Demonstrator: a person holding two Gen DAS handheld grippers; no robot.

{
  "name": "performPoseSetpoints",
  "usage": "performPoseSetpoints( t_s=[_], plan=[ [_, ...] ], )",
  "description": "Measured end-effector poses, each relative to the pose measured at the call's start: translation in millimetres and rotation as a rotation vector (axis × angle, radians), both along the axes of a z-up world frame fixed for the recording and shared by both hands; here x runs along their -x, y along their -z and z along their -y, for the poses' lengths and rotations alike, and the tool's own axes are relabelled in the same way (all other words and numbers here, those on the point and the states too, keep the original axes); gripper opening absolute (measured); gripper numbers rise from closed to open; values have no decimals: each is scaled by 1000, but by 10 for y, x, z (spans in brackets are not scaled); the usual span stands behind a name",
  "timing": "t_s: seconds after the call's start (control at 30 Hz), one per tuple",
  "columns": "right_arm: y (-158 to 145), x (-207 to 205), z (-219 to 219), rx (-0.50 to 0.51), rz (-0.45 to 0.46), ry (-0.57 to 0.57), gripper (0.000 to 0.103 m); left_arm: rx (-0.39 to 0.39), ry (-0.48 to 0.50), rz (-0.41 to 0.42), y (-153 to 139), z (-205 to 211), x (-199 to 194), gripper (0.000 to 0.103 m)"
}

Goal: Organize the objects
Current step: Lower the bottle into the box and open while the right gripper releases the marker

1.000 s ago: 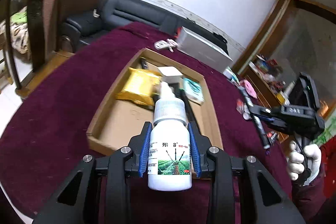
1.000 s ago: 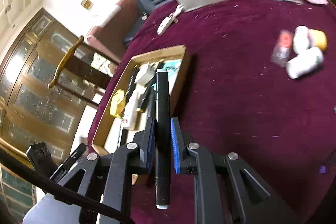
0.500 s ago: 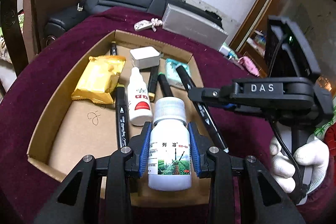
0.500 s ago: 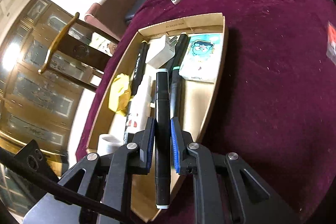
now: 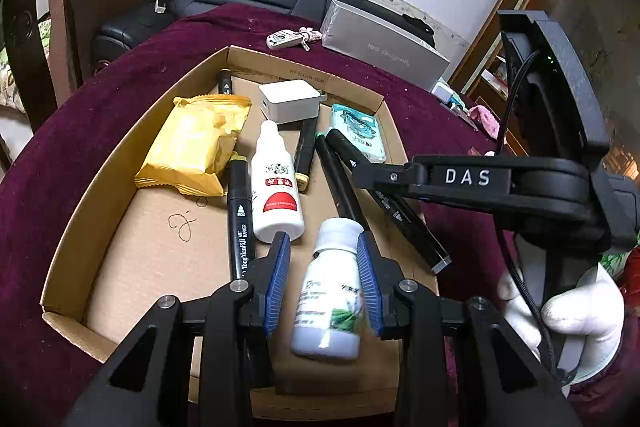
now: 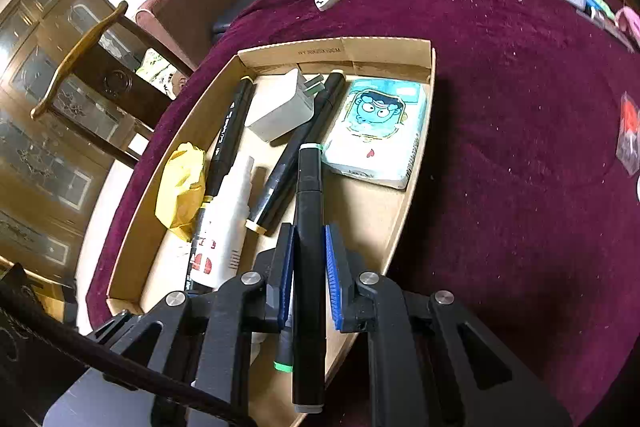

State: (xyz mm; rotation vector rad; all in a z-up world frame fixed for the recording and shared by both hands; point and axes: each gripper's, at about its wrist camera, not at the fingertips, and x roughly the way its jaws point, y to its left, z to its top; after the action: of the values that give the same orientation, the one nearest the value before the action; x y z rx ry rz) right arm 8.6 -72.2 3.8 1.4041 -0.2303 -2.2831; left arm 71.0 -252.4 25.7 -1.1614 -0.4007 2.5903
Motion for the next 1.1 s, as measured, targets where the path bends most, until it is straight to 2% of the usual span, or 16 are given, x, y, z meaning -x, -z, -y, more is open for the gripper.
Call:
performPoseSetpoints(
  t_s=[0.13, 0.27, 0.5, 0.73, 0.87, 1.1],
  plan=[
    [8, 21, 42, -15, -4, 5, 14, -29, -5, 2, -19, 40, -12, 31],
    [-35, -8, 39, -42, -35, 28, 18, -55, -10, -10, -88, 73, -62, 40],
    [-234, -116, 29, -91, -134, 42, 39, -75, -31, -29, -199, 139, -163, 41],
    [-308, -259, 27, -99, -159, 33, 39, -79, -52, -46, -282, 198, -281, 42],
    [-503, -480, 30, -141, -257, 31, 39, -66, -61, -39, -299, 166, -299, 42],
    [-819, -866, -77, -251, -452, 71, 52, -42, -39, -42, -366, -32, -337, 42]
  ],
)
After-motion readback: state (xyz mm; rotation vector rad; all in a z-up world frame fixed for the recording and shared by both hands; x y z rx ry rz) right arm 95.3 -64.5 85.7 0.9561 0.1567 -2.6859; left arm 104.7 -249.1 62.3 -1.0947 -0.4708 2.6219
